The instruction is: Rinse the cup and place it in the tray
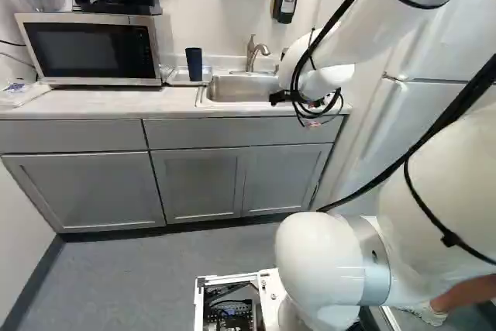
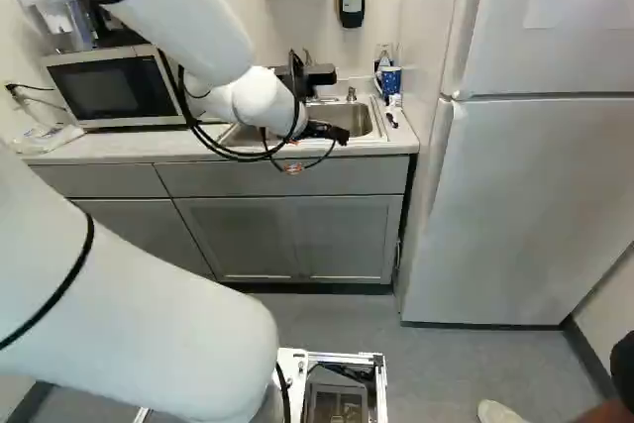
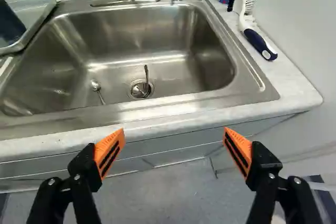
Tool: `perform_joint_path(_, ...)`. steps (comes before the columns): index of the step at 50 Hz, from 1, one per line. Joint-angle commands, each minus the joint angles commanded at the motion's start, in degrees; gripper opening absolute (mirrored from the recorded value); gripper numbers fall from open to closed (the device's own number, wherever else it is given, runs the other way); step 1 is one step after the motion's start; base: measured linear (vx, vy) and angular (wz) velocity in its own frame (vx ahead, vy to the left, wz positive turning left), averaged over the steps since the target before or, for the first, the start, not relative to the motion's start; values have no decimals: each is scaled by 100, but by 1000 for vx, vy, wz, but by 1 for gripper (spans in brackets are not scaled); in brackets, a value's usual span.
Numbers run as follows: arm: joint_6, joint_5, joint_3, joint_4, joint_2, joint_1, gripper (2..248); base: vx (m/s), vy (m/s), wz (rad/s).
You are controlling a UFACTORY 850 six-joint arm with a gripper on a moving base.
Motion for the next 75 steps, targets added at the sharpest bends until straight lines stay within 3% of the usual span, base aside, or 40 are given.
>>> perform_joint_path(32, 88, 1973, 1238, -26, 91, 439, 247, 0, 0, 0)
perform_joint_path(54, 131, 2923, 1834, -39, 134, 650, 247, 0, 0, 0)
perform_joint_path(75, 159, 3555, 2231, -48, 163, 790, 247, 0, 0, 0)
